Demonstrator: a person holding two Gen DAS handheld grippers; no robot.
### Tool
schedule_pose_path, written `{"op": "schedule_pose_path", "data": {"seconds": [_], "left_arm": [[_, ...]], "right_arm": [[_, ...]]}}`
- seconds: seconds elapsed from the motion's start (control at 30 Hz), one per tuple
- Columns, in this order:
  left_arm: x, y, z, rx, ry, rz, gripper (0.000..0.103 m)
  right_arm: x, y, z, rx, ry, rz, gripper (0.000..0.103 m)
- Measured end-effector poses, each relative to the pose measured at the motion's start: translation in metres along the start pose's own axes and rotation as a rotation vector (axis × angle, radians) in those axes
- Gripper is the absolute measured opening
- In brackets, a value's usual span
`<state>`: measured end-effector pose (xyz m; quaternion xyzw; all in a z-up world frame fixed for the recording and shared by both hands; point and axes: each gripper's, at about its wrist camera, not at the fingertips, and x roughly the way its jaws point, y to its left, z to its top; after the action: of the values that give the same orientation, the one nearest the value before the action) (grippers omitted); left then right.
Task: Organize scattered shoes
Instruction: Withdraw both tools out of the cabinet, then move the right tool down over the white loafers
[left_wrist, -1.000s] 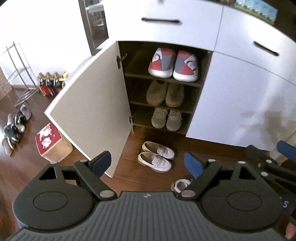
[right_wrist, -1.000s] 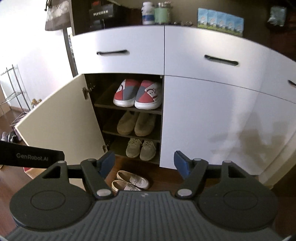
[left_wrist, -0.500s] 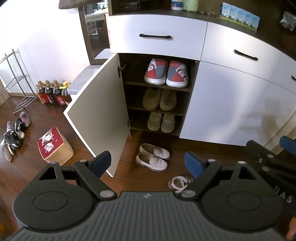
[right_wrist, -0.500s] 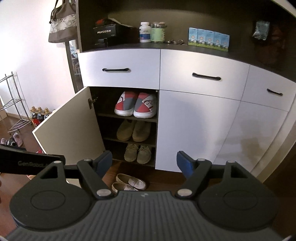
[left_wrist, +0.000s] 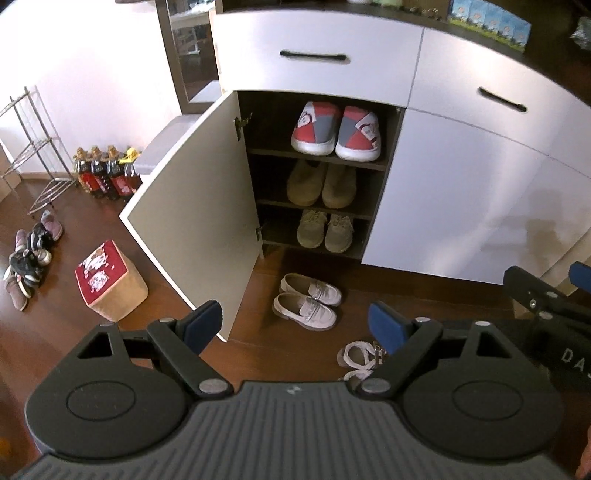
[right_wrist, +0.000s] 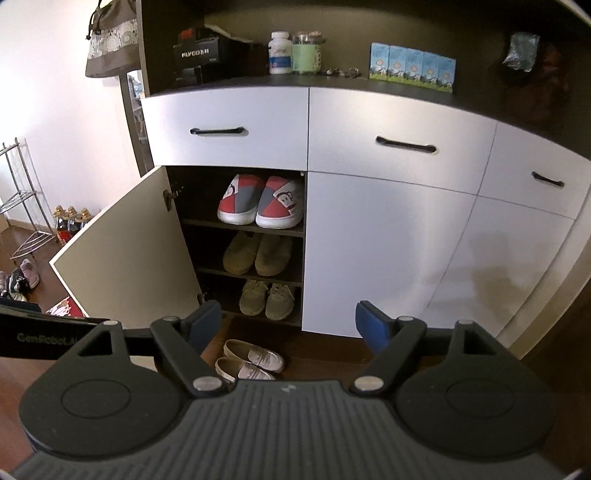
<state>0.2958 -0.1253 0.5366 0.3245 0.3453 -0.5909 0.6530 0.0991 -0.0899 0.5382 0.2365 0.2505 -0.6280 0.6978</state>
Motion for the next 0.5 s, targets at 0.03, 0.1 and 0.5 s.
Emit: {"op": "schedule_pose_path", "data": {"seconds": [0.03, 0.1, 0.5], "left_arm": [[0.006, -0.003, 0.003, -0.002, 0.009, 0.006, 0.088], [0.027, -0.010, 0.012, -0.011, 0.036, 0.025, 0.088], [0.181, -0.037, -0.021, -0.019, 0.139, 0.140, 0.089]], "right_arm": [[0.006, -0.002, 0.002, -0.002, 0.007, 0.005, 0.079], [0.030, -0.010, 0.005, -0.007, 0.035, 0.022, 0.079], [0.206, -0.064, -0.019, -0.245, 0.195, 0.181, 0.080]]}}
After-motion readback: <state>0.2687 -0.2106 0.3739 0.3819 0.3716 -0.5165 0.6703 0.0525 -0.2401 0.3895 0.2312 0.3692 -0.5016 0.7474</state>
